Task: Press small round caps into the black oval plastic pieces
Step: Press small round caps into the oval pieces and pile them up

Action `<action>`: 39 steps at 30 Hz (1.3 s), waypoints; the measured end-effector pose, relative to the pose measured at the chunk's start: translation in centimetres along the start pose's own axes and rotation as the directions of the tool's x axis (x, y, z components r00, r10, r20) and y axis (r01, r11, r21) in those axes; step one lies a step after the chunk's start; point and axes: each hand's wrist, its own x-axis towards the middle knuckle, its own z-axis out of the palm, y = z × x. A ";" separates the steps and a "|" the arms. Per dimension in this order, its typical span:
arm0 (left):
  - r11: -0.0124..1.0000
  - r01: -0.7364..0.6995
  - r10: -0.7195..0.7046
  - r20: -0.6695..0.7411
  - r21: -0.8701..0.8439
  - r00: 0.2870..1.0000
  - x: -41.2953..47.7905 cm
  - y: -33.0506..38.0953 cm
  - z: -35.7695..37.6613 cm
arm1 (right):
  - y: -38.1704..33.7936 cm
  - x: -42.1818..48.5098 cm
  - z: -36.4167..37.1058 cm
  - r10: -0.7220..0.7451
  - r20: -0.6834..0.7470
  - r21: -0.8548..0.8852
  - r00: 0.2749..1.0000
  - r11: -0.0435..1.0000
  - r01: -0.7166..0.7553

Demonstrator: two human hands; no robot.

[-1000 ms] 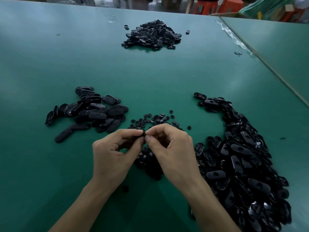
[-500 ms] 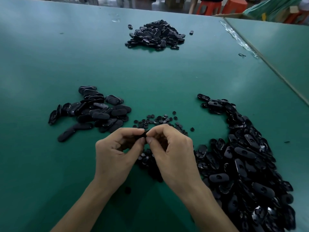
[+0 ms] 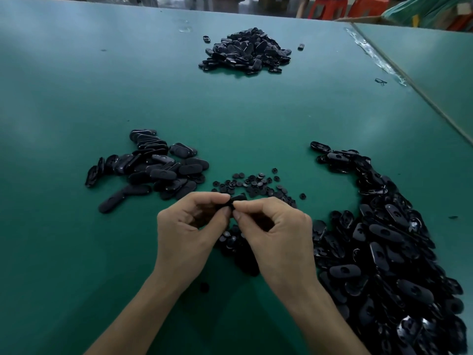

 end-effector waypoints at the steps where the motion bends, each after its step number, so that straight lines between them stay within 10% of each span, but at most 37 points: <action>1: 1.000 0.004 -0.004 0.006 -0.009 1.000 0.0 0.0 0.0 | 0.1 0.0 -0.1 0.000 -0.003 0.012 1.000 1.000 0.000; 39: 0.975 0.138 -0.125 0.083 -0.176 0.989 0.3 0.2 -0.5 | 0.5 3.1 -2.8 0.104 0.355 0.144 0.929 0.976 -0.164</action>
